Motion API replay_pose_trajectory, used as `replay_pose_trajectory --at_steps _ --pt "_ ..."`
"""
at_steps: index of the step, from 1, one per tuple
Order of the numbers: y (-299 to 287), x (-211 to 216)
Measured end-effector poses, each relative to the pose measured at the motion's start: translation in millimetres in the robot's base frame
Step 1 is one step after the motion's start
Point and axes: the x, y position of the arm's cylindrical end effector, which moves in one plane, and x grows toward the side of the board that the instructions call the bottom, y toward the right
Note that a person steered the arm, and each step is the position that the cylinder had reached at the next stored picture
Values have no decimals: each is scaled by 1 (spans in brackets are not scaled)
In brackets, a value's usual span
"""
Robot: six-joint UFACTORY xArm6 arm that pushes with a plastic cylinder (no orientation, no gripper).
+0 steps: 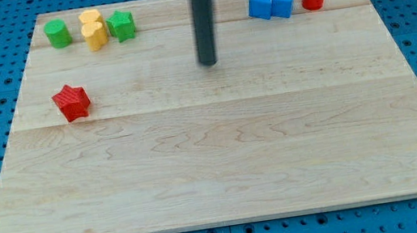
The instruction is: Move your arm to the left of the red star
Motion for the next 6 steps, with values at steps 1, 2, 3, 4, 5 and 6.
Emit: replay_pose_trajectory --at_steps 1,2,3,4,5,6 --pt "-139 48" --pt "-244 42" --pt "-229 13" --pt "-229 13" --pt "-229 13" --pt "-229 13"
